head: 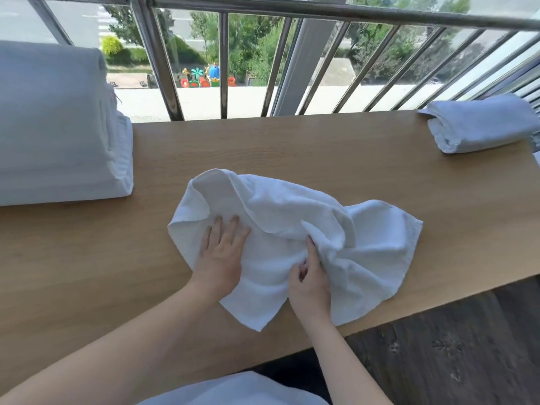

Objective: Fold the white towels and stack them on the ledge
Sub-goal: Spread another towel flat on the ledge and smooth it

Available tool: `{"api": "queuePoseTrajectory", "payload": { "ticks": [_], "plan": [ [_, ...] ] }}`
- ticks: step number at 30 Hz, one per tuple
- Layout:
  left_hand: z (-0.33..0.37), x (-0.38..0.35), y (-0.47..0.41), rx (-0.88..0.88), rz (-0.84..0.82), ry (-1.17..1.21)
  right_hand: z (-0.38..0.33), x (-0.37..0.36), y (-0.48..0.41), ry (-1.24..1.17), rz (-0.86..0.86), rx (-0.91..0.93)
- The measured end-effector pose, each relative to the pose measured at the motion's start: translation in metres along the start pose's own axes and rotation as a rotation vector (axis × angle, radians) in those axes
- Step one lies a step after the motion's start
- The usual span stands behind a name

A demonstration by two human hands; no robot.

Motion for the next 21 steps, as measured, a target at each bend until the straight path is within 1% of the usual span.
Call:
{"api": "queuePoseTrajectory", "payload": {
  "ticks": [2, 4, 6, 7, 9, 12, 14, 17, 18, 19, 21],
  "plan": [
    [0.024, -0.007, -0.002, -0.082, 0.004, -0.003, -0.001, 0.008, -0.006, 0.114, -0.018, 0.035],
    [0.051, -0.019, -0.003, -0.137, -0.041, 0.022, -0.003, 0.017, -0.012, 0.230, -0.015, 0.128],
    [0.068, -0.032, -0.006, -0.096, -0.089, 0.025, -0.004, 0.031, -0.022, 0.415, 0.056, 0.249],
    [0.071, -0.038, -0.007, -0.063, -0.100, 0.012, -0.003, 0.040, -0.029, 0.497, 0.096, 0.279],
    [0.071, -0.045, -0.009, -0.017, -0.094, -0.006, 0.000, 0.059, -0.041, 0.587, 0.137, 0.287],
    [0.056, -0.043, -0.011, 0.064, -0.107, 0.020, 0.009, 0.088, -0.068, 0.683, 0.141, 0.272],
    [0.051, -0.036, -0.010, 0.133, -0.152, 0.009, 0.017, 0.108, -0.094, 0.761, 0.119, 0.287],
    [0.062, -0.028, -0.011, 0.208, -0.187, -0.119, 0.025, 0.126, -0.128, 0.806, 0.015, 0.331],
    [0.075, -0.028, -0.013, 0.215, -0.169, -0.140, 0.027, 0.129, -0.134, 0.808, -0.019, 0.372],
    [0.091, -0.028, -0.016, 0.220, -0.135, -0.113, 0.028, 0.130, -0.138, 0.803, -0.049, 0.420],
    [0.129, -0.034, -0.023, 0.252, -0.012, 0.062, 0.029, 0.134, -0.143, 0.750, -0.108, 0.462]
  ]
}}
Point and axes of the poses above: each hand's wrist, its own y-axis away from the middle knuckle, its own x-axis out of the back of the hand, z = x × y, the point moved 2 cm from there along -y, towards the middle knuckle, and after that the axes turned 2 degrees about z, right-handed, at the moved point
